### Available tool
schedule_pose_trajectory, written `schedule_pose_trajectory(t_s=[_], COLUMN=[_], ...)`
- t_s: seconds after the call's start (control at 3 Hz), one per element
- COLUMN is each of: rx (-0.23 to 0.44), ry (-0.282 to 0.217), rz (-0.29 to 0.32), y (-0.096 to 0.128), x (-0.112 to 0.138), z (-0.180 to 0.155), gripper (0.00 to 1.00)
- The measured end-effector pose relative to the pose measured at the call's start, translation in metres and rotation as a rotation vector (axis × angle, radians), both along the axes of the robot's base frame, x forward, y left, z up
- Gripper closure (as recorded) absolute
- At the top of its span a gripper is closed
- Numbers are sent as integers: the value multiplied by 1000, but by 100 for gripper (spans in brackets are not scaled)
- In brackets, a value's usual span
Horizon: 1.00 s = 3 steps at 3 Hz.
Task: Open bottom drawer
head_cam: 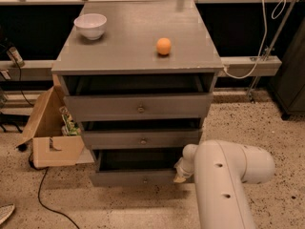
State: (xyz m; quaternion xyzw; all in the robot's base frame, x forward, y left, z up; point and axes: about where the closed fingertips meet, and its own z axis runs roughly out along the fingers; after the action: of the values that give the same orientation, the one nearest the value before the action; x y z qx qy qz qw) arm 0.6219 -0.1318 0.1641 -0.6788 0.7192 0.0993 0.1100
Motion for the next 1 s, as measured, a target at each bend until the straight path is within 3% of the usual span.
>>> schedule_pose_trajectory(t_s=[0.33,0.67,1.0], rx=[19,101,103], ry=[12,39,37], rz=[3,-2,-3], y=[1,2,1], x=[-8,-41,-41], z=[3,3,3], gripper=[84,98,68])
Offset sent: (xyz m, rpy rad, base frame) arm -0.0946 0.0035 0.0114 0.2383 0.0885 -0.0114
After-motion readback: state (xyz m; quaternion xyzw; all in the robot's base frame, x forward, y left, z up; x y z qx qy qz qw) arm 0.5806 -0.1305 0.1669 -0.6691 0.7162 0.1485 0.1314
